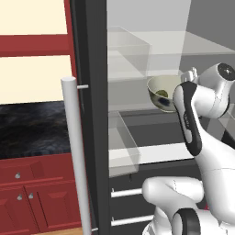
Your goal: Move the cup from next to the sink to the open cabinet. Then, move the bowl with the kiwi to the fridge to clear the area for faucet cleaning.
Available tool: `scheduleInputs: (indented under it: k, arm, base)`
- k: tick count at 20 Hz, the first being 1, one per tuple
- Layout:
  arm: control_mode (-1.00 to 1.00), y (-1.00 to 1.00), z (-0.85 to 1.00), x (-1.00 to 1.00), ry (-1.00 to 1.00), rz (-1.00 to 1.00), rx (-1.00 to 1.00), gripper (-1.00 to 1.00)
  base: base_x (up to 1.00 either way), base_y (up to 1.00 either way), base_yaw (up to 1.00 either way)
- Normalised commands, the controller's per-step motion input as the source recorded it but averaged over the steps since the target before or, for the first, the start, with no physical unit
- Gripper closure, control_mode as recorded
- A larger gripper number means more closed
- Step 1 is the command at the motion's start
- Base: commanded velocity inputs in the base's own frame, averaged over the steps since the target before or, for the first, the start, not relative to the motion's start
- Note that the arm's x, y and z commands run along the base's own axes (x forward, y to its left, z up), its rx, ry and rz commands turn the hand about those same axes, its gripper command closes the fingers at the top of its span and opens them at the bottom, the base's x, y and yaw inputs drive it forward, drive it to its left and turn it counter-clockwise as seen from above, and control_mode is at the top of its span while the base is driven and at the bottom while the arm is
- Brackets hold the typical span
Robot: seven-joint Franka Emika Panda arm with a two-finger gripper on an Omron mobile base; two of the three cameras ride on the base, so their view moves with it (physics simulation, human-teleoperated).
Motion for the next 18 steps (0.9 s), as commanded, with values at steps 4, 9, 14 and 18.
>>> scheduleInputs:
  k: [4,9,14,18]
  arm:
    - [-1.00,0.12,0.00,0.48,0.00,0.00,0.03,1.00]
    - [-1.00,0.26,-0.08,0.90,0.00,-0.01,0.01,1.00]
    - [-1.00,0.18,-0.36,0.89,0.01,-0.01,0.01,1.00]
    - [-1.00,0.09,-0.24,0.97,0.01,-0.02,0.00,1.00]
  base:
    - [0.00,0.00,0.00]
    - [0.00,0.00,0.00]
    - [0.00,0.00,0.00]
    - [0.00,0.00,0.00]
